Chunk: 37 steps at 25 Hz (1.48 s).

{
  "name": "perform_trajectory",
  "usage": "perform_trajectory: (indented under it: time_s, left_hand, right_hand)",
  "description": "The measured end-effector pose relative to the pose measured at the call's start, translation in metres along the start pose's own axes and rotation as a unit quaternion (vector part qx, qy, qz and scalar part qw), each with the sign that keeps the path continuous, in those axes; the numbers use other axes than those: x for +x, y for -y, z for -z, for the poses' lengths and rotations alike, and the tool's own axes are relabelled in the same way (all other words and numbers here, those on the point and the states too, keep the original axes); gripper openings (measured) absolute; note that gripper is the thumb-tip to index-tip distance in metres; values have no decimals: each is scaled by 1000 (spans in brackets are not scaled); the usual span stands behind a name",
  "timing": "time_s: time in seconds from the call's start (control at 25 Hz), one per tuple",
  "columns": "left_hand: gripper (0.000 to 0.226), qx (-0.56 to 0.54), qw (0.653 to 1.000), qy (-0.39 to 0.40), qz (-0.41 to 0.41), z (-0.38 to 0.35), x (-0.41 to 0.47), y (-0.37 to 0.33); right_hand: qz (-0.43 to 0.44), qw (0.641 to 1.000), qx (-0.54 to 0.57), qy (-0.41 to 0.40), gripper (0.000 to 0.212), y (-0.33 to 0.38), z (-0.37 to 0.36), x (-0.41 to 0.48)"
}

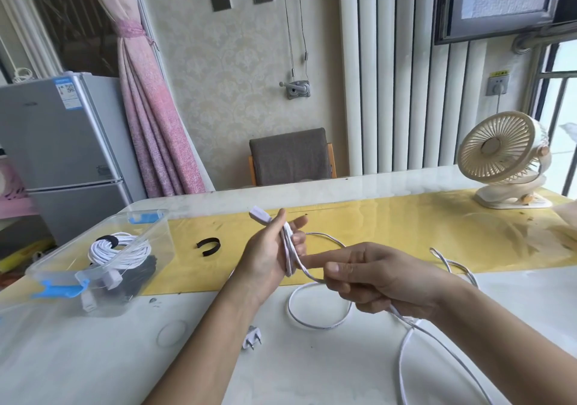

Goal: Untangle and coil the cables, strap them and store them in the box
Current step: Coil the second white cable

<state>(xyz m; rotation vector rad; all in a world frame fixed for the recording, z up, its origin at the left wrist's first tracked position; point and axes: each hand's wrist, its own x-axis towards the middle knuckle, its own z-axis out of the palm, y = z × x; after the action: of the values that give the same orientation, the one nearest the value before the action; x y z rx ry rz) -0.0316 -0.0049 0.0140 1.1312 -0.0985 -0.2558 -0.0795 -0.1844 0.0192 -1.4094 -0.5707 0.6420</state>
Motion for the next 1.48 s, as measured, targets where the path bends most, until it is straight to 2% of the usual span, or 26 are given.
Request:
perform_trajectory:
  time_s: [0.16,0.32,0.4,0.48,0.64,0.72,0.88,1.0,1.08,1.2,1.28,1.4,1.44,1.48]
  left_hand:
    - [34,-71,996,28,-50,-3,-5,-9]
    - [28,-137,986,88,-47,-6,-13,-17]
    - [26,-172,968,184,4,-3,-15,-18]
    - [29,-179,935,301,55,-4,-21,-19]
    - [35,-114,901,407,102,-3,-30,-21]
    - [35,-74,878,452,138,1,-30,-21]
    - [36,73,860,473,178,3,-31,-18]
    - [37,150,848,463,211,3,-32,-18]
    - [39,233,853,413,217,2,-31,-16]
    - [42,398,840,312,199,0,-30,-8]
    - [41,446,834,261,193,-2,-27,-2]
    - [44,383,891,169,174,-1,-21,2]
    - [45,351,911,141,166,0,-18,2]
    - [46,325,926,115,156,1,-16,2]
  right_hand:
    - [-29,998,-56,-10,30,-1,-7,0]
    - [-25,982,-185,-24,22,-3,-12,1]
    - [-21,959,-278,-59,19,-3,-8,1]
    - [-19,935,-348,-70,17,-1,-4,0]
    - [-7,916,-396,-62,15,-1,1,-1]
    - [-5,896,-427,-121,8,0,6,-1]
    - [-18,840,-506,-196,4,4,16,-5]
    - [-55,780,-581,-227,13,3,25,-8]
    - [-64,749,-592,-292,14,6,31,-10]
    - [-30,742,-541,-396,16,12,33,-11]
    - [-18,735,-522,-432,19,15,30,-12]
    - [4,733,-511,-448,23,15,28,-12]
    - [13,742,-501,-446,24,14,28,-12]
    - [22,765,-471,-437,25,15,28,-12]
